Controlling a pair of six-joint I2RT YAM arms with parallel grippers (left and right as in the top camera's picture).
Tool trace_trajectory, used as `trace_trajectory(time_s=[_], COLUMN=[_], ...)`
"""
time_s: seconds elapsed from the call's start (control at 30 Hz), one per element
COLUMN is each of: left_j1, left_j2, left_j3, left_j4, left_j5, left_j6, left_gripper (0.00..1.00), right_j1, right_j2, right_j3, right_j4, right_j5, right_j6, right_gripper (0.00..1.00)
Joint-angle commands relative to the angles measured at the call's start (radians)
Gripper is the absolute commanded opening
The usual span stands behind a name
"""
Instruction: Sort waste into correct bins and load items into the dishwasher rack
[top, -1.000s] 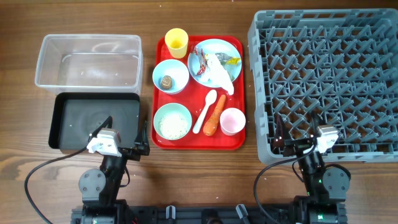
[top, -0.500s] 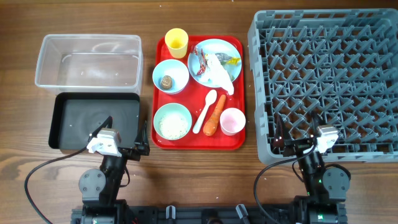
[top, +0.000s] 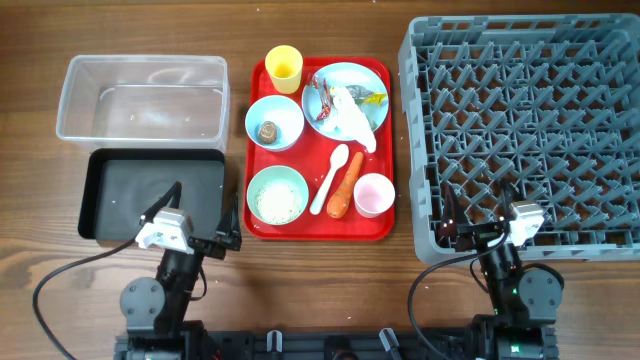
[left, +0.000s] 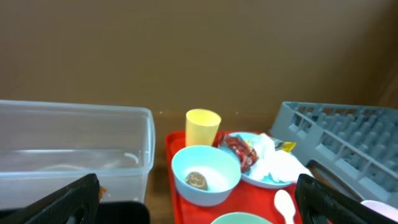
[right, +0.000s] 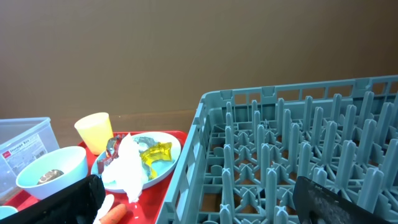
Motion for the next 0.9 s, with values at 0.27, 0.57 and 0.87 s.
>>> trace_trajectory(time_s=[0.27,0.57,0.87], left_j1=[-0.026,-0.075,-0.48], left_j2=[0.764,1.111,1.283], left_j3=[0.972,1.049,1.049], left_j4=[-0.594,-0.63,-0.633], left_j5=[0.153,0.385,-0.322], left_j6=[0.019,0.019,-0.404], left_gripper=[1.0,0.76,0.5], right_j1=[0.004,0.004,0.004], right_j2=[-0.002,-0.002,-0.002], right_j3=[-0.001,-0.001,-0.001], right_j4=[0.005,0.005,0.005], right_j5=[-0.013,-0.013,-0.013], right_j6=[-0.013,-0.013,-0.013], right_gripper=[1.0,1.0,1.0])
